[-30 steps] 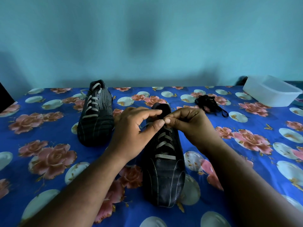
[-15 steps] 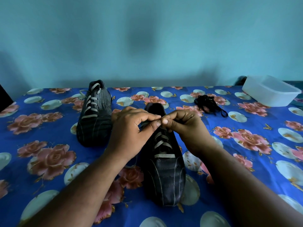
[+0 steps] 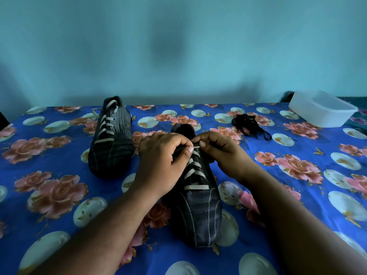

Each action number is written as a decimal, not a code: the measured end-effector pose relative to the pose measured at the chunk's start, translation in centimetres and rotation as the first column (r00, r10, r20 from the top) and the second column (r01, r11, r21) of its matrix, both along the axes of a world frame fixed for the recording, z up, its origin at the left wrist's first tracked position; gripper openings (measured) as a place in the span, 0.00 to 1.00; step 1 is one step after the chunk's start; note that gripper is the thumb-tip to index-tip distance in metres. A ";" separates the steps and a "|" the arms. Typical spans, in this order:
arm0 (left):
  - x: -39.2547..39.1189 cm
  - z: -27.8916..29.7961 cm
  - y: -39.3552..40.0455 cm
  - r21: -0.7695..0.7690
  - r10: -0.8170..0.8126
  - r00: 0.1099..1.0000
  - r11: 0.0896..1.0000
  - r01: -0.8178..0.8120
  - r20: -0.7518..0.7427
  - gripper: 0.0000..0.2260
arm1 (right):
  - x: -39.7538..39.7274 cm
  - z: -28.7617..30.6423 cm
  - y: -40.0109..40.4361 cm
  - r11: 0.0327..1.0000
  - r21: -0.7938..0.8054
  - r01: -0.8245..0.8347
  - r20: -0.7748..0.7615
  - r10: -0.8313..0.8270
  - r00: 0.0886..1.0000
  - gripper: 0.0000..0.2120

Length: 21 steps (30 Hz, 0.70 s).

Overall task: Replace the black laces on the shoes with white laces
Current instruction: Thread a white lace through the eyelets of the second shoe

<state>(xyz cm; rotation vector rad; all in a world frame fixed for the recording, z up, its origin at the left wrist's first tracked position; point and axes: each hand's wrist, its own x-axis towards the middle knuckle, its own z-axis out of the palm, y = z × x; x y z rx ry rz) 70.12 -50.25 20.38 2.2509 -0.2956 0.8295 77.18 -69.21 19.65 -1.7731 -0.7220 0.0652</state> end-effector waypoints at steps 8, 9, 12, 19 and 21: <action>0.1 0.5 -0.5 -0.055 0.084 0.987 0.994 -0.092 -0.136 0.08 | 0.1 0.1 -0.3 0.996 0.069 -0.053 -0.057 0.057 0.997 0.08; 0.1 0.6 -0.5 -0.070 0.079 0.984 0.993 -0.091 -0.160 0.09 | 0.1 0.2 -0.3 0.996 0.073 -0.059 -0.062 0.064 0.996 0.08; 0.0 0.9 -0.8 -0.057 0.136 0.970 0.987 -0.150 -0.202 0.08 | 0.0 0.2 -0.4 0.994 0.085 -0.075 -0.081 0.082 0.993 0.08; -0.2 1.2 -1.4 0.044 0.212 0.937 0.977 -0.208 -0.276 0.06 | -0.1 0.1 -0.4 0.988 0.113 -0.105 -0.100 0.116 0.988 0.08; -0.2 1.2 -1.4 0.065 0.202 0.934 0.979 -0.191 -0.295 0.07 | -0.1 0.0 -0.2 0.987 0.125 -0.104 -0.102 0.117 0.988 0.07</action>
